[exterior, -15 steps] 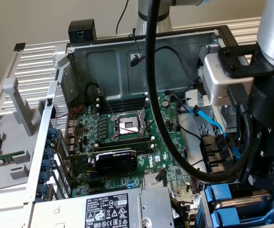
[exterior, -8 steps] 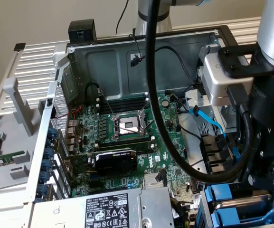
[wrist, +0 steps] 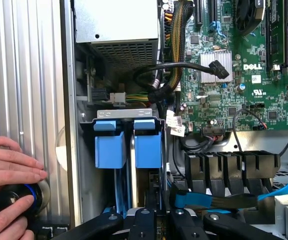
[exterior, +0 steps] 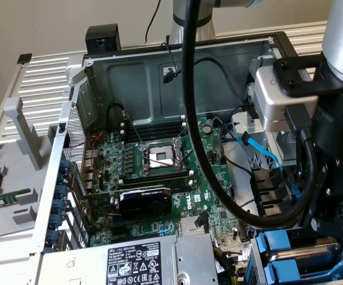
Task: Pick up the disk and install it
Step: 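Insert the first disk wire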
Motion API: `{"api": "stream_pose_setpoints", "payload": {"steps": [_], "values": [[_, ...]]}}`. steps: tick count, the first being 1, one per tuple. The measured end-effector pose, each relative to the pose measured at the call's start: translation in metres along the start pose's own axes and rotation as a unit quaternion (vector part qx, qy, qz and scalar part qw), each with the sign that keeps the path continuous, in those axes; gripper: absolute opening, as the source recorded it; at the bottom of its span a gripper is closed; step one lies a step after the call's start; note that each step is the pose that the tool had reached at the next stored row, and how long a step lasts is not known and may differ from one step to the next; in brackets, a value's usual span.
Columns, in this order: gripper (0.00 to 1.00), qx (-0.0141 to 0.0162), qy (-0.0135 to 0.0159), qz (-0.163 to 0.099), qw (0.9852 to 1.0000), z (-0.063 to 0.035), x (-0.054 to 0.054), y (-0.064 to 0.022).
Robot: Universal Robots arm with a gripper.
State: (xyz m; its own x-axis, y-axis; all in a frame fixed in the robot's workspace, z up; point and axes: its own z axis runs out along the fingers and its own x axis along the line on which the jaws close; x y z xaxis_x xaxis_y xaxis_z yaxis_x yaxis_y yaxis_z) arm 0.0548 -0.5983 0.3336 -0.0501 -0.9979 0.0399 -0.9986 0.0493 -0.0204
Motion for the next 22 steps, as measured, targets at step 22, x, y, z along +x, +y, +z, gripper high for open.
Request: {"api": "stream_pose_setpoints", "payload": {"steps": [22], "values": [[0.17, -0.0009, 0.0001, 0.000, 1.0000, 0.0004, 0.0003, 0.0000]]}}
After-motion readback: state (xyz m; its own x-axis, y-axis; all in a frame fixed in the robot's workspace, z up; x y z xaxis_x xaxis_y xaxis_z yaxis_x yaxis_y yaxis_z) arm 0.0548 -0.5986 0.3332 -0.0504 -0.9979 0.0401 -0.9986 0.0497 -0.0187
